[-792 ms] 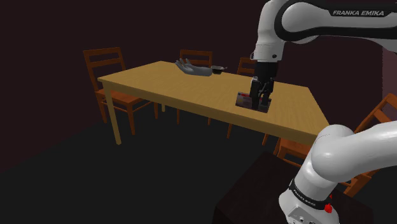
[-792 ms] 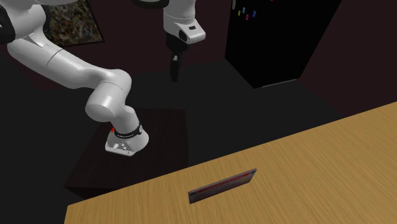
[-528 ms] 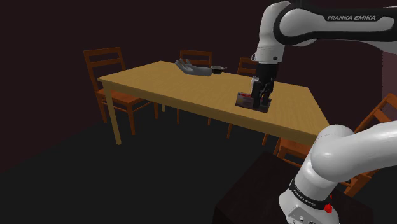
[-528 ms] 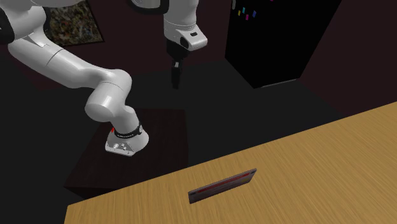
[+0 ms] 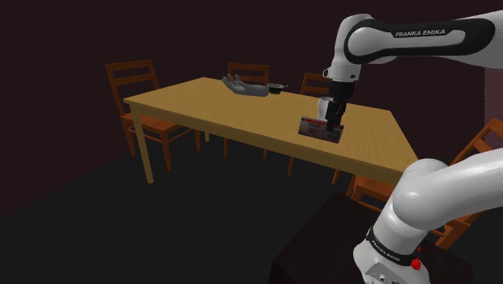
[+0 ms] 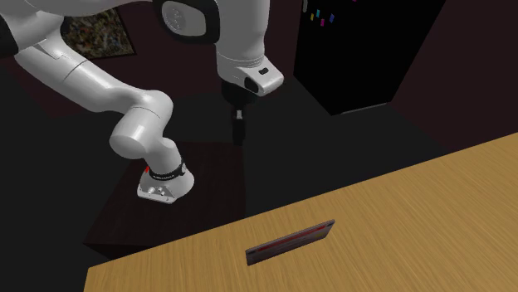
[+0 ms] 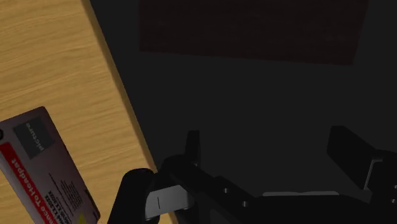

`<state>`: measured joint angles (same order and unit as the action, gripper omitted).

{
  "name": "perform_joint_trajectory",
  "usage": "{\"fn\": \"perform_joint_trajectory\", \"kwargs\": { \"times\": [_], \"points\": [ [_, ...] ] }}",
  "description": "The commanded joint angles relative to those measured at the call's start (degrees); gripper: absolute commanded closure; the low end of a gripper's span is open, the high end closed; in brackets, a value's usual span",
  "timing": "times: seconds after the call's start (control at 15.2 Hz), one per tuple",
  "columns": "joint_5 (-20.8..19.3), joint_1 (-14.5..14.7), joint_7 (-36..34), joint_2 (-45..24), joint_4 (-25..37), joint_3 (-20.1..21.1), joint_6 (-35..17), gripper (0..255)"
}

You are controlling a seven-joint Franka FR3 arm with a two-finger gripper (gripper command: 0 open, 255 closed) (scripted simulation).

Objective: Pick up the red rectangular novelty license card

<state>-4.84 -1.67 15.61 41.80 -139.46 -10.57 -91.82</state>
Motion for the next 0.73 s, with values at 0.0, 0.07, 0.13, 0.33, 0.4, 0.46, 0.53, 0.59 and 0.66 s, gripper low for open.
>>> {"fn": "perform_joint_trajectory", "kwargs": {
  "times": [0.0,0.07,0.13,0.33,0.4,0.46,0.53,0.59,0.66],
  "points": [
    [-1.98,-0.46,3.65,-1.62,0.26,-2.49,-2.24,0],
    [-2.81,-0.63,5.39,-2.69,0.71,-3.73,-3.31,0],
    [-3.56,-0.77,7.13,-3.82,1.25,-4.96,-4.39,0],
    [-5.35,-0.95,12.33,-7.66,3.30,-8.67,-7.65,0],
    [-5.77,-0.93,14.08,-9.06,4.14,-9.90,-8.73,0],
    [-6.09,-0.86,15.83,-10.53,5.05,-11.14,-9.80,0],
    [-6.30,-0.78,17.61,-12.06,6.04,-12.37,-10.86,0],
    [-6.39,-0.67,19.41,-13.65,7.10,-13.58,-11.90,0],
    [-6.39,-0.49,21.22,-15.30,8.23,-14.83,-12.91,0]
  ]
}}
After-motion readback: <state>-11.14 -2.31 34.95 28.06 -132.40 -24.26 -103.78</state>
